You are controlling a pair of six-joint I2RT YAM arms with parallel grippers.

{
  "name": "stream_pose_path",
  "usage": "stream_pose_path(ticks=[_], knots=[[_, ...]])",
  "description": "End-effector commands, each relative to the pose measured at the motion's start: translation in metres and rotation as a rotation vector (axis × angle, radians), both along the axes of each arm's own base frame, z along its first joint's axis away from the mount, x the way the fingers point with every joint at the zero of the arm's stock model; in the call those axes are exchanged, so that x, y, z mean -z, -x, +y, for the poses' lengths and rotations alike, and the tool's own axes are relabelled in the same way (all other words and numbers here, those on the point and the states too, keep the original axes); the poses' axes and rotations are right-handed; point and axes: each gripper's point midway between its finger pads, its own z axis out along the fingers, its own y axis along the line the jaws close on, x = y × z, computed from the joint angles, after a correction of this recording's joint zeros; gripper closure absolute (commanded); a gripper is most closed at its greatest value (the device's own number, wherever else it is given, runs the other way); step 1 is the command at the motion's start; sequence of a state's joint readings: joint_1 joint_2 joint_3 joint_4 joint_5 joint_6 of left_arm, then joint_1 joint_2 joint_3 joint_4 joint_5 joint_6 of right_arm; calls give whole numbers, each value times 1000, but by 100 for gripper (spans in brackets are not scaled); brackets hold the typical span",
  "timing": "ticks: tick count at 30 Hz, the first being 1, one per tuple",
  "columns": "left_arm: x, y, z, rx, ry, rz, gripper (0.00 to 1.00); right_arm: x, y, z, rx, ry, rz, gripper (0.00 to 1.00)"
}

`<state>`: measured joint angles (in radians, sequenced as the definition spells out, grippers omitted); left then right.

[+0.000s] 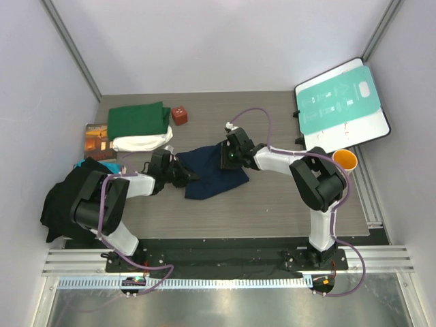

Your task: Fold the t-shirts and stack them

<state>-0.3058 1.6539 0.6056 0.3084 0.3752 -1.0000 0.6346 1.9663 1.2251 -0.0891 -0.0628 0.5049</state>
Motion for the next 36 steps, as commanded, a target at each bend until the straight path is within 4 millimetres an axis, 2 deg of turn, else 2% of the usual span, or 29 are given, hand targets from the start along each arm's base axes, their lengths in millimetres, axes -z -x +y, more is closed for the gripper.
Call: stream_pose_path(ticks=[1, 4, 5, 6, 7, 8, 9, 10, 13, 14, 15, 18, 19, 21, 23, 24, 25, 27, 28, 30, 31, 33, 36], knots=[[0, 9, 24, -15, -157, 15, 100, 58, 83, -43, -23, 184, 269, 66], [-10, 3, 30, -12, -216, -5, 100, 43, 84, -44, -12, 160, 240, 66], [-6, 8, 37, -12, -257, 30, 100, 38, 83, -46, -2, 159, 230, 66], [-6, 5, 47, -37, -311, 32, 100, 34, 83, -48, 3, 157, 218, 66], [-15, 0, 52, -42, -345, 7, 100, 22, 83, -49, 9, 145, 194, 65], [-15, 7, 59, -47, -380, 32, 100, 16, 82, -53, 22, 153, 178, 64], [-20, 6, 65, -60, -399, 21, 100, 9, 82, -55, 29, 151, 162, 64], [-25, 3, 73, -85, -431, 6, 100, -7, 82, -56, 36, 127, 130, 64], [-47, 2, 96, -140, -483, -29, 100, -29, 79, -69, 90, 136, 66, 63], [-55, 3, 101, -143, -491, -46, 100, -47, 78, -69, 97, 106, 29, 62], [-59, 2, 109, -162, -497, -44, 100, -54, 77, -71, 107, 97, 12, 61], [-69, 4, 120, -180, -522, -15, 100, -76, 77, -72, 107, 64, -34, 60], [-81, -1, 121, -187, -527, -25, 100, -80, 75, -72, 103, 64, -48, 60], [-84, 8, 128, -179, -573, 24, 100, -81, 75, -74, 107, 75, -47, 60], [-98, 12, 137, -180, -627, 53, 100, -82, 73, -73, 100, 79, -47, 60], [-111, 8, 140, -183, -648, 41, 100, -77, 74, -73, 96, 88, -37, 60], [-111, 18, 146, -171, -684, 83, 100, -76, 73, -71, 88, 86, -31, 60], [-127, 17, 160, -189, -765, 82, 100, -72, 74, -70, 82, 91, -18, 60], [-128, 27, 169, -184, -813, 121, 100, -71, 75, -68, 76, 87, -10, 60], [-145, 29, 185, -219, -893, 124, 100, -68, 74, -71, 75, 97, -7, 60], [-147, 39, 191, -206, -928, 157, 100, -67, 75, -71, 72, 100, -5, 61], [-158, 43, 201, -223, -959, 165, 100, -67, 74, -72, 70, 102, -6, 61], [-167, 60, 217, -223, -1007, 205, 100, -66, 75, -74, 63, 95, 3, 61]])
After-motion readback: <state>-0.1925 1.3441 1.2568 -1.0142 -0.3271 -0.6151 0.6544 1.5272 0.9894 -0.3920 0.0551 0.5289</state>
